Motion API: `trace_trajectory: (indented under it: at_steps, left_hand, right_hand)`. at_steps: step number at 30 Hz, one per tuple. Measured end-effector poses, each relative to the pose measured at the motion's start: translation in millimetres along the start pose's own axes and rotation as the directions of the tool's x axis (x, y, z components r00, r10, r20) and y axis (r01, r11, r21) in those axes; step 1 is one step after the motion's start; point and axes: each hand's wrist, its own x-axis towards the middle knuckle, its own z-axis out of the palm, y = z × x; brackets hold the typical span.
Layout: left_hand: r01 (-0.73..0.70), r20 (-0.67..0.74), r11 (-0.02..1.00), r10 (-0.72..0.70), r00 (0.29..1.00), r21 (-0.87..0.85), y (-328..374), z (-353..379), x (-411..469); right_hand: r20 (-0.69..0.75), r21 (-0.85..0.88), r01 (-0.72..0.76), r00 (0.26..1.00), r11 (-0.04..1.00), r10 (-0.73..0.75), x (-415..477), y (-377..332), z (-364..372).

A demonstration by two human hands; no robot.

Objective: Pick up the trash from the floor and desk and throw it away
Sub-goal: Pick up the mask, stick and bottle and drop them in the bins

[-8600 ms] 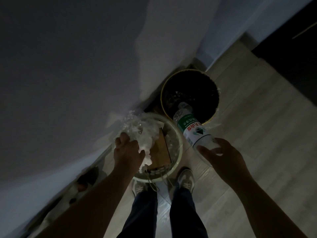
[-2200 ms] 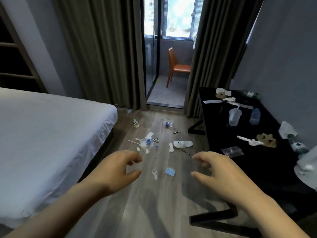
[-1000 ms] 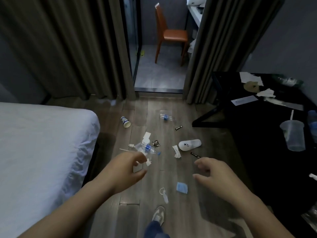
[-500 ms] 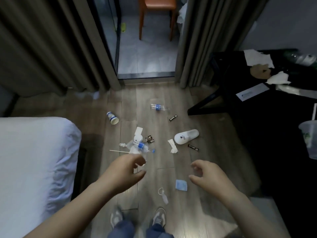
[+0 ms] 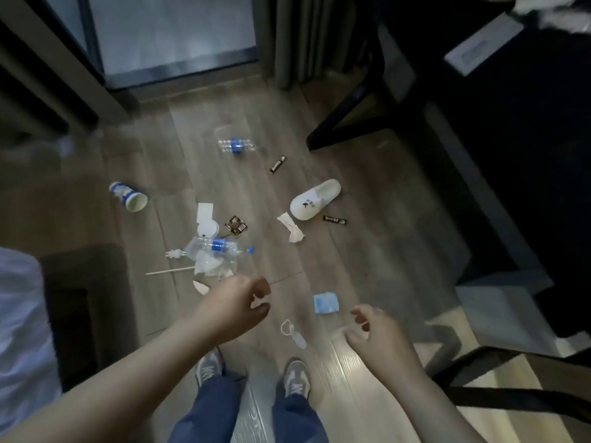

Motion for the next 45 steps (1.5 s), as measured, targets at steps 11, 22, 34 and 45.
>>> trace_trajectory:
  at_steps: [11, 22, 34, 45]
  left_hand:
    - [-0.039, 0.127, 0.992, 0.024, 0.992, 0.118, -121.2, 191.3, 133.3]
    - [-0.275, 0.212, 0.922, 0.221, 0.952, 0.272, -232.7, 361.1, 277.2]
    - [-0.449, 0.338, 0.726, 0.307, 0.889, 0.521, -242.4, 370.6, 294.3]
    - [-0.379, 0.309, 0.714, 0.235, 0.922, 0.588, -285.8, 376.7, 264.8]
  right_hand:
    - [0.000, -0.035, -0.120, 0.993, 0.992, 0.120, 133.9, 107.6, 182.9]
    - [-0.058, -0.210, 0.005, 0.998, 0.978, -0.018, 277.4, 231.0, 345.7]
    - [0.000, -0.337, 0.150, 0.987, 0.930, -0.159, 318.2, 244.3, 362.1]
    - [0.069, -0.443, 0.132, 0.991, 0.887, -0.113, 308.6, 264.4, 379.5]
